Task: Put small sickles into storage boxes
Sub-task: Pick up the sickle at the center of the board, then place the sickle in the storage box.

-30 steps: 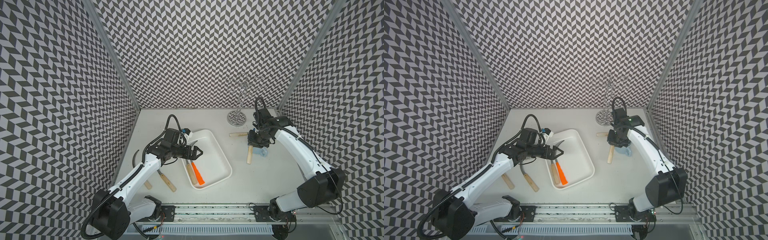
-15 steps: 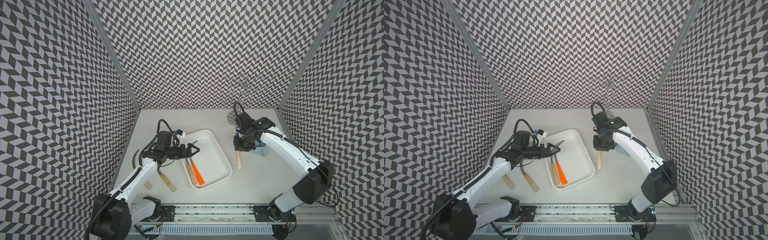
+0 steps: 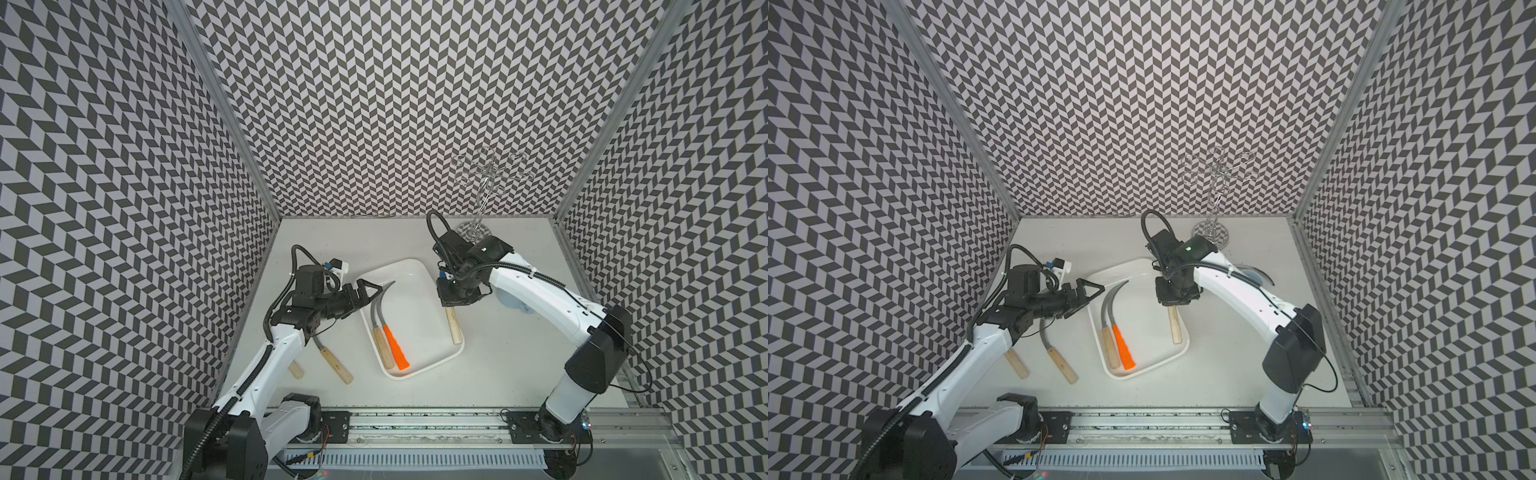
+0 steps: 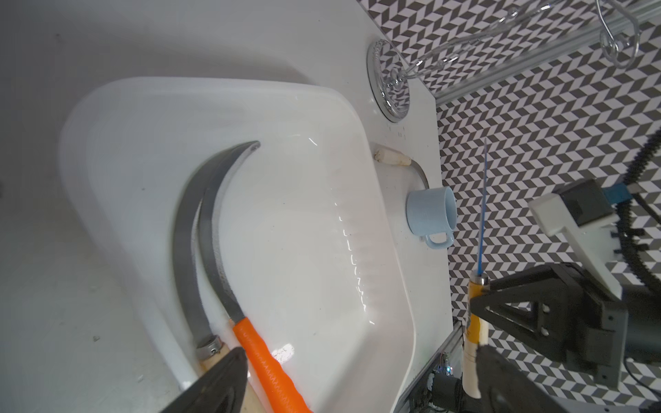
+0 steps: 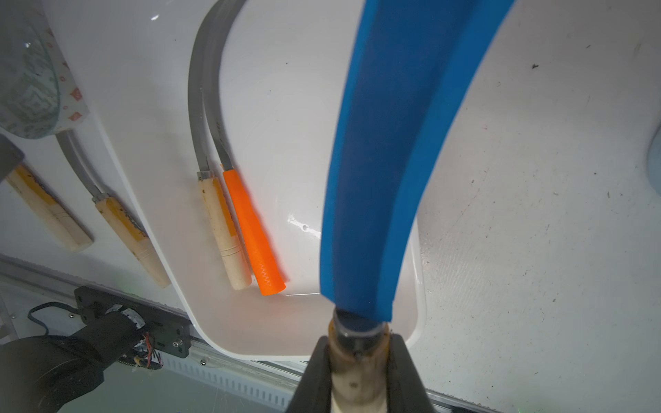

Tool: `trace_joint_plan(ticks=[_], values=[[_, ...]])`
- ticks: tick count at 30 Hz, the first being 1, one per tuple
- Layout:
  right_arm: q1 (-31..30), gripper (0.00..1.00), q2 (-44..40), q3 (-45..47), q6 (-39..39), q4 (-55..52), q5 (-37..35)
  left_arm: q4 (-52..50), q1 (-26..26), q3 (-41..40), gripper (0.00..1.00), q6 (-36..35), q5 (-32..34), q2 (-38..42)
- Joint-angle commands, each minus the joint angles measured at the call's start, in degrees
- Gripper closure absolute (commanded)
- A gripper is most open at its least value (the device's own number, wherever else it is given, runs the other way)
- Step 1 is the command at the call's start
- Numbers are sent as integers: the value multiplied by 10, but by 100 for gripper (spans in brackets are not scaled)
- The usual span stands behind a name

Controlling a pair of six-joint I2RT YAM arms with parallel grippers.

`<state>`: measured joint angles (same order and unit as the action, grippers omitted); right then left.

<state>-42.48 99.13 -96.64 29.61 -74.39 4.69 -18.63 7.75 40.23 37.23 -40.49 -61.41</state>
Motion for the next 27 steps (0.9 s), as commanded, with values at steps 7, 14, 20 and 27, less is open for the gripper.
trace_joint_plan(ticks=[7, 14, 20, 27], values=[[-43, 97, 36, -33, -6, 24, -3, -63, -4, -3, 0, 11, 50, 9], [-75, 96, 70, -58, -15, 33, -4, -152, 14, 33, 0, 9, 116, 11], [-94, 96, 88, -60, -15, 47, -3, -176, 43, 38, 0, 20, 105, 35], [-108, 96, 99, -61, -14, 54, 2, -242, 67, 71, 0, 16, 112, 66]])
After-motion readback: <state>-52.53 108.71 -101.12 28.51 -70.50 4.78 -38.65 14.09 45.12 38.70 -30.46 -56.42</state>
